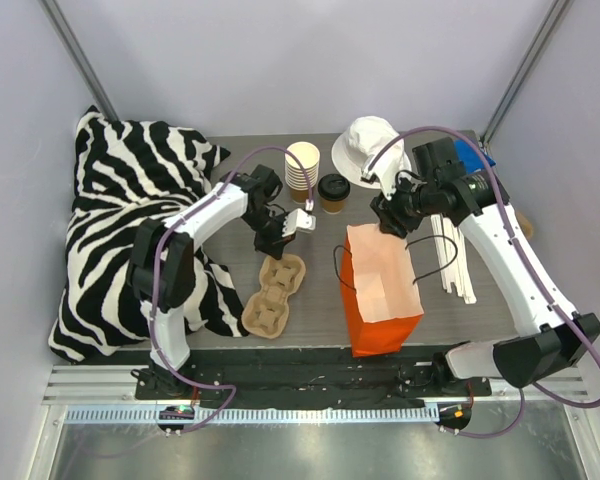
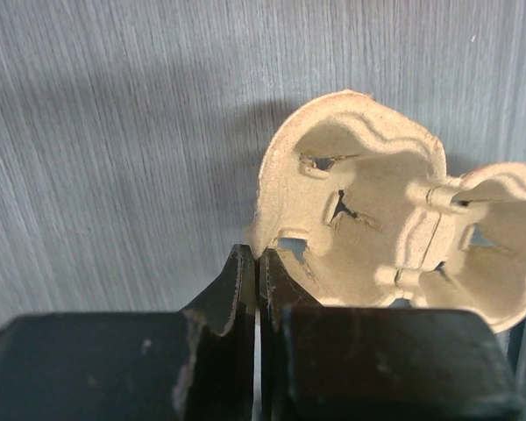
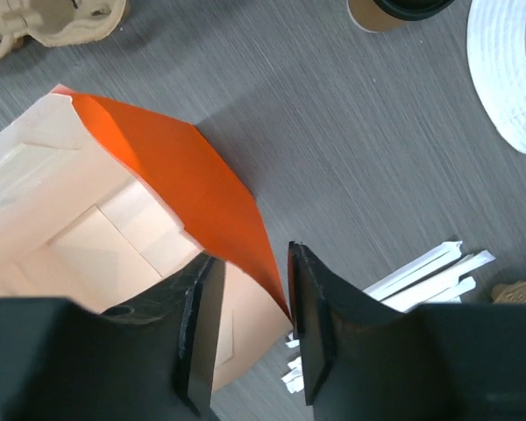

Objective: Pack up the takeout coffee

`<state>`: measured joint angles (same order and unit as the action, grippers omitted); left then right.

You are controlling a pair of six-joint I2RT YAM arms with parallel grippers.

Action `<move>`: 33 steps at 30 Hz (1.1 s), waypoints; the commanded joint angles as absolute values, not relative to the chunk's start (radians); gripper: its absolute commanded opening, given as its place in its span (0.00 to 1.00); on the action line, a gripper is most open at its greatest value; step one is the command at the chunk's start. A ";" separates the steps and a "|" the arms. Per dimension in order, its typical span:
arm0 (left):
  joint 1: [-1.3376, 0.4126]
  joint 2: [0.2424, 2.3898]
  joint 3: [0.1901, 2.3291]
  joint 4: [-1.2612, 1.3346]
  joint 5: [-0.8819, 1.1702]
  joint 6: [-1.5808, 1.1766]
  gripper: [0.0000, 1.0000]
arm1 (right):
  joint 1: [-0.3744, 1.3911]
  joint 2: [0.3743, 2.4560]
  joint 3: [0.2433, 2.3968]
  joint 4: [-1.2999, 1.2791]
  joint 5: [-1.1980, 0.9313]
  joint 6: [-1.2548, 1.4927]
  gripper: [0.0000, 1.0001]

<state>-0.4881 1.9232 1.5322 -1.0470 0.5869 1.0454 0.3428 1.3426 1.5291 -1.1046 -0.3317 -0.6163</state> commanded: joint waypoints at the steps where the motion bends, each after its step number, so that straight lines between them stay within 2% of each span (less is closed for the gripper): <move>1: -0.472 1.827 1.545 -1.055 0.615 0.945 0.00 | 0.339 1.358 1.539 -1.112 -0.334 -0.644 0.33; 2: -0.471 1.815 1.551 -1.064 0.615 0.937 0.00 | 0.339 1.351 1.536 -1.111 -0.330 -0.644 0.23; 5: -0.459 1.758 1.591 -1.115 0.615 0.904 0.00 | 0.339 1.326 1.532 -1.097 -0.319 -0.631 0.02; 9: -0.414 1.704 1.699 -1.198 0.640 0.832 0.00 | 0.339 1.290 1.543 -1.063 -0.301 -0.559 0.01; 15: -0.371 1.599 1.937 -1.184 0.635 0.620 0.00 | 0.339 1.238 1.557 -1.026 -0.207 -0.457 0.01; 25: -0.379 1.500 2.253 -0.849 0.442 0.264 0.00 | 0.339 1.193 1.575 -1.035 -0.144 -0.301 0.01; 31: -0.537 1.442 2.247 -0.783 0.325 0.264 0.00 | 0.339 1.163 1.532 -1.042 -0.169 -0.249 0.01; 33: -0.656 1.431 2.249 -0.770 0.250 0.293 0.00 | 0.339 1.155 1.519 -1.042 -0.166 -0.242 0.01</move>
